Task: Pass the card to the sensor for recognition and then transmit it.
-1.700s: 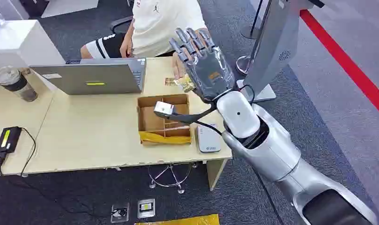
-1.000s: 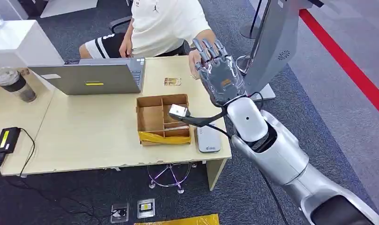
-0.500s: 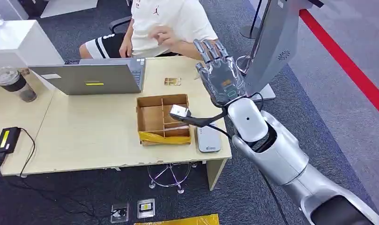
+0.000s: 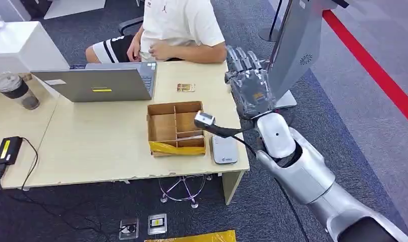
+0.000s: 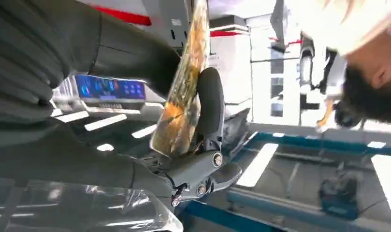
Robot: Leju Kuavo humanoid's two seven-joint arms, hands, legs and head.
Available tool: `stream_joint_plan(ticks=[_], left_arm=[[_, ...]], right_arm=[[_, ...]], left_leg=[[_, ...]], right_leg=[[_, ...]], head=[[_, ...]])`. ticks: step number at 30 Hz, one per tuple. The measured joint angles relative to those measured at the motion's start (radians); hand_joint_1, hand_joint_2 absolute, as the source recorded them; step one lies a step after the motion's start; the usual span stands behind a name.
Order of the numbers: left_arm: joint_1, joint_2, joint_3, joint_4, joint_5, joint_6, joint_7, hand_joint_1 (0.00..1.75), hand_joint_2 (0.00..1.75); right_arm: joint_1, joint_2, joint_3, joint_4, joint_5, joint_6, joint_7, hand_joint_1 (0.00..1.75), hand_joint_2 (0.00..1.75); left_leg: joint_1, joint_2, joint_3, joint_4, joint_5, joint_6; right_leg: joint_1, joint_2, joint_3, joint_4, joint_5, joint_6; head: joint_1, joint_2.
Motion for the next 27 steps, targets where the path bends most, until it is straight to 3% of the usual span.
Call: stream_joint_plan(ticks=[5, 13, 19, 27], left_arm=[[0.017, 0.004, 0.000, 0.000, 0.010, 0.011, 0.002, 0.00, 1.75], [0.042, 0.006, 0.015, 0.000, 0.039, 0.030, 0.007, 0.00, 1.75], [0.045, 0.005, 0.032, 0.000, 0.057, 0.028, 0.025, 0.00, 1.75], [0.046, 0.002, 0.049, 0.000, 0.067, 0.022, 0.042, 0.00, 1.75]], right_arm=[[0.102, -0.039, -0.081, 0.014, -0.167, -0.211, -0.017, 1.75, 1.75], [0.210, -0.023, -0.123, 0.122, -0.346, -0.375, -0.101, 1.75, 1.75], [0.220, 0.047, -0.114, 0.249, -0.412, -0.427, -0.176, 1.75, 1.75], [0.219, 0.141, -0.098, 0.342, -0.456, -0.412, -0.226, 1.75, 1.75]], left_leg=[[0.000, 0.000, 0.000, 0.000, -0.002, -0.001], [0.001, 0.001, 0.000, 0.000, -0.002, -0.001], [0.001, 0.001, -0.001, 0.000, -0.002, -0.001], [0.001, 0.001, -0.001, 0.000, -0.002, -0.001]], right_leg=[[0.000, 0.000, 0.000, 0.000, 0.000, 0.000], [0.001, 0.001, 0.000, 0.000, 0.000, 0.000], [0.001, 0.001, 0.000, 0.001, 0.000, 0.000], [0.001, 0.001, 0.000, 0.001, 0.000, 0.000]], head=[[0.000, 0.000], [0.000, 0.000], [0.000, 0.000], [0.000, 0.000]])
